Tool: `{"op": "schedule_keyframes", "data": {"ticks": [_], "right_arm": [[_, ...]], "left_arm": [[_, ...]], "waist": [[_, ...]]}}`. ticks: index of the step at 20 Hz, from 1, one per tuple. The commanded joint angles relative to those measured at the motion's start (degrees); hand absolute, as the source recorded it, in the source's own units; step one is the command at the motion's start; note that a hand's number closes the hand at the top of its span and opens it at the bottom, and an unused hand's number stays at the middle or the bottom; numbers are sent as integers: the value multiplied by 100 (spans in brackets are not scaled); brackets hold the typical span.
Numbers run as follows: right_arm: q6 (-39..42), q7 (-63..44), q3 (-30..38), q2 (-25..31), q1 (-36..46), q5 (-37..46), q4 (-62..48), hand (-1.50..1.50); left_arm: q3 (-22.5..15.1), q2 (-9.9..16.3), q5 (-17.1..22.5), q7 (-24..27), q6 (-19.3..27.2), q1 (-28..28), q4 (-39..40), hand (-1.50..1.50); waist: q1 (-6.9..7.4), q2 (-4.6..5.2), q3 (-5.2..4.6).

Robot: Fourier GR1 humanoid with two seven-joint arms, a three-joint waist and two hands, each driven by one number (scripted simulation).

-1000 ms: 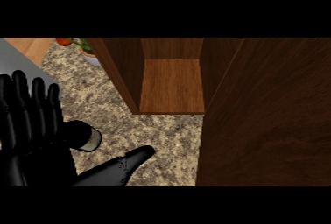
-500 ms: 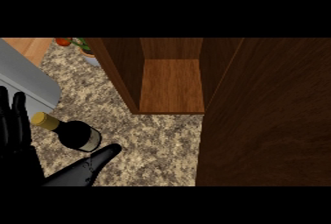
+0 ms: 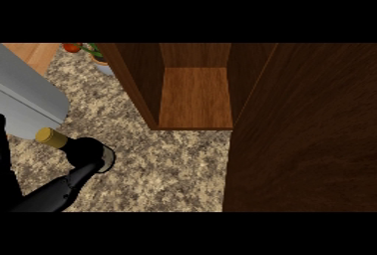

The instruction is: Pick up the wine, place it into the cabinet and close the cabinet

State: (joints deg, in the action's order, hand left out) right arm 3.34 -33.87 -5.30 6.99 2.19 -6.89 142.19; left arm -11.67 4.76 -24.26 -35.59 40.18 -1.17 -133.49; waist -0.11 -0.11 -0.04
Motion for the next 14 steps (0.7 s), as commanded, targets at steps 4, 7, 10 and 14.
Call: {"op": "schedule_keyframes", "data": {"ticks": [4, 7, 10, 14], "right_arm": [[51, 90, -110, -142, -86, -54, 265, -150], [-123, -374, -18, -92, -3, -153, 723, -150], [65, -60, -147, -157, -335, -149, 642, -150], [-37, -540, -177, -87, -167, -139, 992, -150]], "left_arm": [[212, -220, 1274, 1212, -55, 824, 189, -150], [554, -105, 1924, 1331, -433, 1026, 310, -150], [1203, -75, 2595, 1889, -721, 811, 963, -150], [1097, -264, 2738, 2276, -897, 976, 1267, -150]], "waist": [[17, 5, -1], [7, 0, -4], [-16, 5, -2], [-8, 0, -2]]}}
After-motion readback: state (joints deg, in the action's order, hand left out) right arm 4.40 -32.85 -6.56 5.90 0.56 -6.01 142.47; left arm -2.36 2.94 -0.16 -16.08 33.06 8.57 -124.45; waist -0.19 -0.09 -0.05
